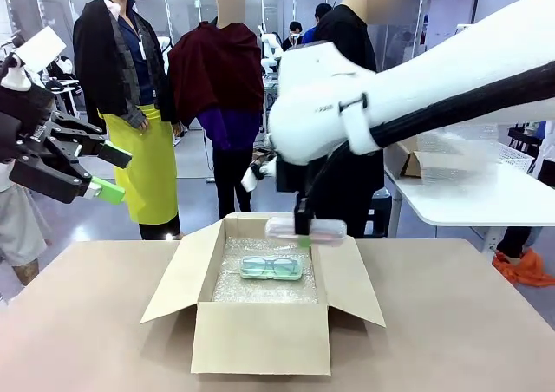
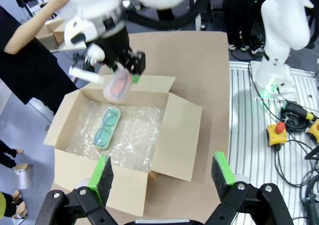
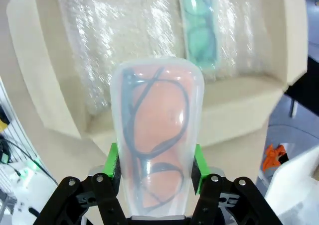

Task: Pack the glasses set securely to prepare it for shipping.
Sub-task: Put the Glasses case from the right side of the table into the Package Box.

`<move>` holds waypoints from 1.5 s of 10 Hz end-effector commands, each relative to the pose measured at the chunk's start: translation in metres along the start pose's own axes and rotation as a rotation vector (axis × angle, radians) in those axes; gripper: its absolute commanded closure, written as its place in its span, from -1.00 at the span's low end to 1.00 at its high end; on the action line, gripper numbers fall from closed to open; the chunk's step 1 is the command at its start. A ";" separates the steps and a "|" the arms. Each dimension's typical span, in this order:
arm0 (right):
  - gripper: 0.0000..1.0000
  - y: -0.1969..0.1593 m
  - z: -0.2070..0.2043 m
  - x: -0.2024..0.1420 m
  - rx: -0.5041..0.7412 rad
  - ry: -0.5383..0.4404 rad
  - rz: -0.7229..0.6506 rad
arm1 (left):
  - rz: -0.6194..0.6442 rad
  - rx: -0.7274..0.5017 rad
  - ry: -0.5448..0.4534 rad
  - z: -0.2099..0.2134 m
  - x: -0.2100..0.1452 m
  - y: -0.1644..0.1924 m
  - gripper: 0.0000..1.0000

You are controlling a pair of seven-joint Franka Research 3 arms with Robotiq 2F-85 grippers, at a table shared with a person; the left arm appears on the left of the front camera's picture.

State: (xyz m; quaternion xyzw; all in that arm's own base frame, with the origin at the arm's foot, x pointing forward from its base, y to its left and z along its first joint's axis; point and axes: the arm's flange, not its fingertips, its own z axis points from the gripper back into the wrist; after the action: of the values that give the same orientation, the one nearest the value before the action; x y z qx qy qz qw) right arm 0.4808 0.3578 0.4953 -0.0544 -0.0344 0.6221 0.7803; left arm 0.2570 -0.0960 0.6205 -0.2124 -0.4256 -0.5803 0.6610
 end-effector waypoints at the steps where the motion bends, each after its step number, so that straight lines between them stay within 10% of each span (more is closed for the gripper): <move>1: 0.62 0.009 -0.027 0.022 0.002 0.015 0.009 | -0.017 -0.020 -0.015 0.001 0.000 0.000 -1.00; 12: 0.62 0.022 -0.149 0.071 0.026 -0.046 0.013 | -0.017 -0.020 -0.015 0.001 0.000 0.000 -1.00; 13: -0.33 0.021 -0.152 0.071 0.023 -0.043 0.008 | -0.017 -0.020 -0.015 0.001 0.000 0.000 -1.00; 15: -0.83 0.018 -0.157 0.071 0.027 -0.029 0.002 | -0.017 -0.020 -0.015 0.001 0.000 0.000 -1.00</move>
State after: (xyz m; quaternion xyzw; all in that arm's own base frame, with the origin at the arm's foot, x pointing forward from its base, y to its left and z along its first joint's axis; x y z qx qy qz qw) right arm 0.4990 0.4200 0.3353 -0.0201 -0.0317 0.6377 0.7693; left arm 0.2571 -0.0960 0.6204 -0.2124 -0.4253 -0.5804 0.6611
